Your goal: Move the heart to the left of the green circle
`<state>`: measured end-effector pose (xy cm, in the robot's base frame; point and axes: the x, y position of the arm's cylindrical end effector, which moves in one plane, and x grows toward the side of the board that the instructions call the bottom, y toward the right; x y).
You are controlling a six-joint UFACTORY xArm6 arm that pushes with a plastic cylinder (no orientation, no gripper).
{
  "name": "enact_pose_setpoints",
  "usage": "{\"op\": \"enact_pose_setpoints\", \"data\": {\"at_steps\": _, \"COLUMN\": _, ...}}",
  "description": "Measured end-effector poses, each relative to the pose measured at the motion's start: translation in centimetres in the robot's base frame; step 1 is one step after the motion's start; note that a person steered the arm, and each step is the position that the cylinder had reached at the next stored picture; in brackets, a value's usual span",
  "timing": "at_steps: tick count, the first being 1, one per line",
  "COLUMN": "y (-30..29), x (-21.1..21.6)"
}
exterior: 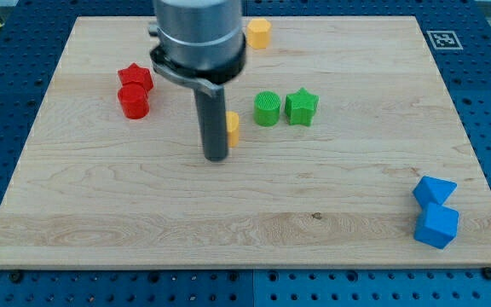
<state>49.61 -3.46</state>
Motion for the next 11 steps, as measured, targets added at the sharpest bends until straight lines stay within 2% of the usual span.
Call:
{"op": "enact_pose_setpoints", "data": {"at_steps": 1, "y": 2.2, "x": 0.4}}
{"op": "enact_pose_setpoints", "data": {"at_steps": 2, "y": 2.8, "x": -2.9}}
{"op": "enact_pose_setpoints", "data": {"at_steps": 4, "y": 2.8, "x": -2.8}}
{"op": "enact_pose_setpoints", "data": {"at_steps": 8, "y": 1.0, "x": -5.9}}
{"op": "enact_pose_setpoints", "data": {"at_steps": 10, "y": -1.5, "x": -3.4}}
{"op": "enact_pose_setpoints", "data": {"at_steps": 11, "y": -1.7, "x": -4.8}}
